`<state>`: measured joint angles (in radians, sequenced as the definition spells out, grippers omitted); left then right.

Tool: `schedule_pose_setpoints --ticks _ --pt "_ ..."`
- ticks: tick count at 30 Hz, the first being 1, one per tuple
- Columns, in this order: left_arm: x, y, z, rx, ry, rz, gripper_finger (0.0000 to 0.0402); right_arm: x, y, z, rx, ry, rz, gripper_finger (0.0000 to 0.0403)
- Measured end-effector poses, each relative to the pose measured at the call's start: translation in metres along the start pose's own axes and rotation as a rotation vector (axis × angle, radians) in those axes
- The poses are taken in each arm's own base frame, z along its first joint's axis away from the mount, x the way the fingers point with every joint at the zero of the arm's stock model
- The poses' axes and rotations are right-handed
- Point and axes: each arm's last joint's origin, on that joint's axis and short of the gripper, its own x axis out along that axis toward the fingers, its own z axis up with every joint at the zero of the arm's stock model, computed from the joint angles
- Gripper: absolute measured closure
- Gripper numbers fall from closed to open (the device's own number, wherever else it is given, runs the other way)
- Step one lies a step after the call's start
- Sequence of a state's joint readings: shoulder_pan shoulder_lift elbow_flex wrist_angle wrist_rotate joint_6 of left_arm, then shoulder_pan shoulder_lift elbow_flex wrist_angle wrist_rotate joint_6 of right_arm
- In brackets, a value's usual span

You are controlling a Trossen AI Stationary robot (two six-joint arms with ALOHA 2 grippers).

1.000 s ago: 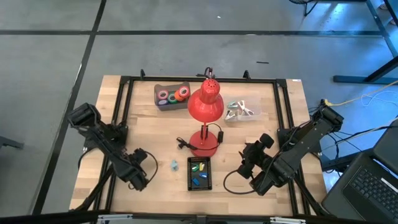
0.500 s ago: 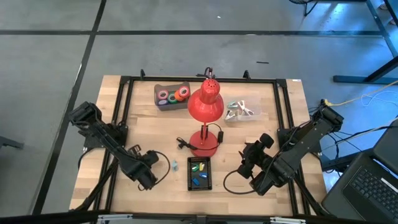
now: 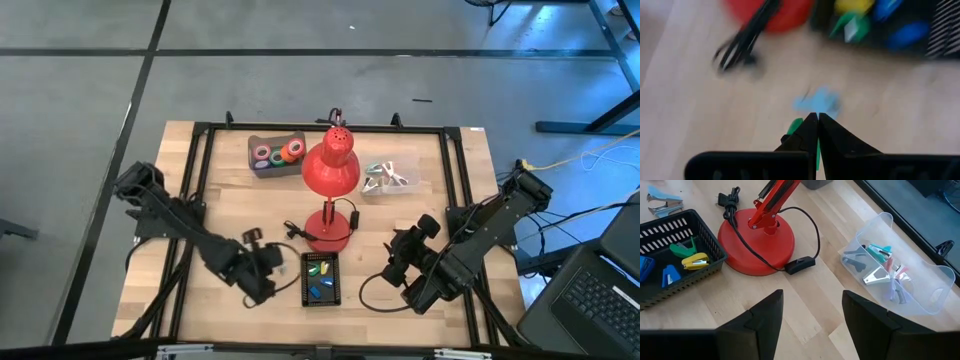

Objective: Pick and place Stapler, Stapler remover, tape
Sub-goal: Put the green stapler into the black bin

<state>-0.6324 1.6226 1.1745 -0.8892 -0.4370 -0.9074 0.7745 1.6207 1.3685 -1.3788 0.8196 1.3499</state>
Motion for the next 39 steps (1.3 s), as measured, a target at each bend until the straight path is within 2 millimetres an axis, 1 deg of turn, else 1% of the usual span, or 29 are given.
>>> schedule_pose_setpoints --ticks 8,12,17,22,25,29,32,35,39 --pt "0.006 -0.012 0.054 0.126 -0.247 -0.331 0.0399 0.000 0.000 0.000 -0.001 0.000 -0.001 0.0198" --pt "0.012 -0.011 0.068 0.166 -0.296 -0.409 0.0399 0.000 0.000 0.000 -0.001 0.000 -0.001 0.0198" --pt "0.031 -0.009 0.073 0.189 -0.251 -0.423 0.0399 0.000 0.000 0.000 -0.001 -0.002 -0.001 0.0198" --pt "0.059 -0.016 0.073 0.222 -0.199 -0.472 0.0399 0.000 0.000 0.001 -0.001 -0.021 -0.006 0.0198" --pt "0.069 -0.019 0.072 0.242 -0.172 -0.494 0.0399 0.000 0.000 0.001 -0.001 -0.021 -0.006 0.0198" --pt "0.071 -0.018 0.073 0.246 -0.175 -0.492 0.0398 0.000 0.000 0.001 -0.001 -0.021 -0.006 0.0198" --pt "0.071 -0.019 0.074 0.284 -0.200 -0.492 0.0386 0.000 0.000 0.001 -0.002 -0.021 -0.006 0.0198" --pt "0.069 -0.022 0.074 0.328 -0.236 -0.500 0.0360 0.000 0.000 0.001 -0.001 -0.022 -0.006 0.0198" --pt "0.069 -0.022 0.075 0.330 -0.242 -0.501 0.0318 0.000 0.000 0.001 -0.001 -0.023 -0.006 0.0198"
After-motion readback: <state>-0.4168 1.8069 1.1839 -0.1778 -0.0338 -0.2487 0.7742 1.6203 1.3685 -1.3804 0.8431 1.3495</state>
